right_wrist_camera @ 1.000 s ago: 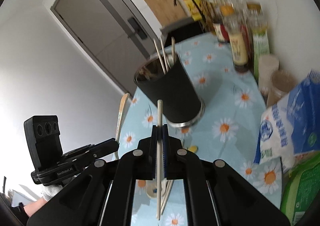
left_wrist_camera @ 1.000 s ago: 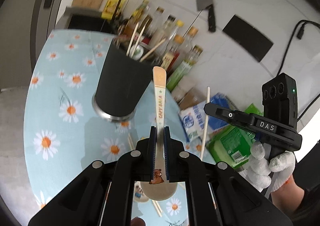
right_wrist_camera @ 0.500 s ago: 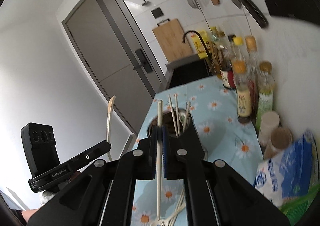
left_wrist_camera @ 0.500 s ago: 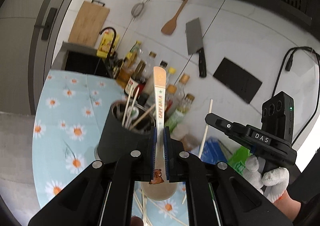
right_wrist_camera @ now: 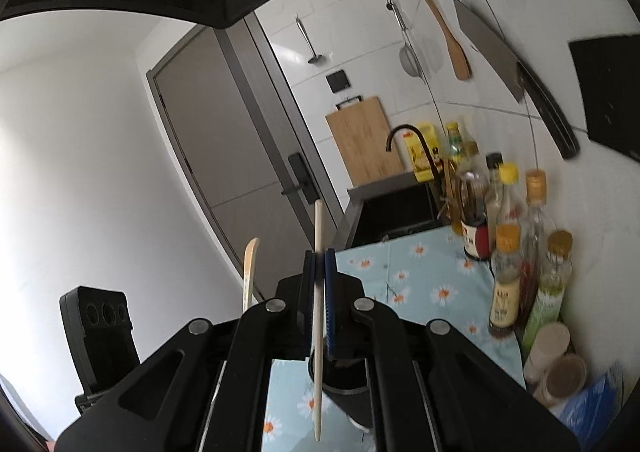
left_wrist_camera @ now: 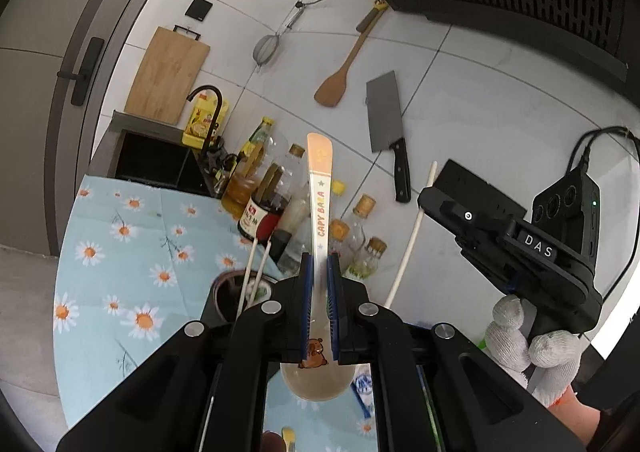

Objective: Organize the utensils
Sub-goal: 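Lift both held utensils and carry them over the black holder, then lower both utensils into the holder and open both tools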

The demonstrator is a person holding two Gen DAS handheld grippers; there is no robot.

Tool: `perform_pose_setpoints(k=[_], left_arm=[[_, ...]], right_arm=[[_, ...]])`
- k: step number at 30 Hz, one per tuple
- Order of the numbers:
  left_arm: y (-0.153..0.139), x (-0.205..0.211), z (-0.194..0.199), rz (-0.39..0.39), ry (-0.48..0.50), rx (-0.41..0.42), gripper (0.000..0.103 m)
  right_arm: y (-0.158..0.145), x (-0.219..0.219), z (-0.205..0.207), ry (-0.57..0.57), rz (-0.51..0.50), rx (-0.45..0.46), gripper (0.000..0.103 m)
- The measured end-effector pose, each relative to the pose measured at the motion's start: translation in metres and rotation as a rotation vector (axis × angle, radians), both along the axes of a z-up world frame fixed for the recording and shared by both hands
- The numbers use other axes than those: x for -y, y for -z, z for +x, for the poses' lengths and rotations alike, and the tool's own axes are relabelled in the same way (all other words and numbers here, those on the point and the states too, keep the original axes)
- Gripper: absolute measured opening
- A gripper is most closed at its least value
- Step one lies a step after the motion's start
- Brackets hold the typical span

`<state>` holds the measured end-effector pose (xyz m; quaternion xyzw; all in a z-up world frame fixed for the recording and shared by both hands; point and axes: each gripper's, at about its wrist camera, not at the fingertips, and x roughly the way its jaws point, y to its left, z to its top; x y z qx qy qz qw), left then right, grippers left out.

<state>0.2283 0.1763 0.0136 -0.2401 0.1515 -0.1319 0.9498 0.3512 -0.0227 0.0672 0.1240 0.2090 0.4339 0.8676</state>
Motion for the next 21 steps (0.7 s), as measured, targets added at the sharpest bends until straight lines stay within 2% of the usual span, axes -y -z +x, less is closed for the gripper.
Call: perform_pose_setpoints(k=[11,17,21], left_arm=[[0.001,-0.014,0.029,-0.028,-0.047,0.056,0.006],[0.011,-0.016,0.053,-0.038,-0.042,0.068,0.006],[0.023,-0.011,0.069,-0.02,-0.024,0.055,0.006]], right_arm=[[-0.013,-0.018,0.027,0.023,0.031,0.116,0.006],[-0.005,-0.03,0.034,0.075,-0.007,0.168,0.006],[0.01,-0.034,0.042,0.081,-0.019,0.151,0.006]])
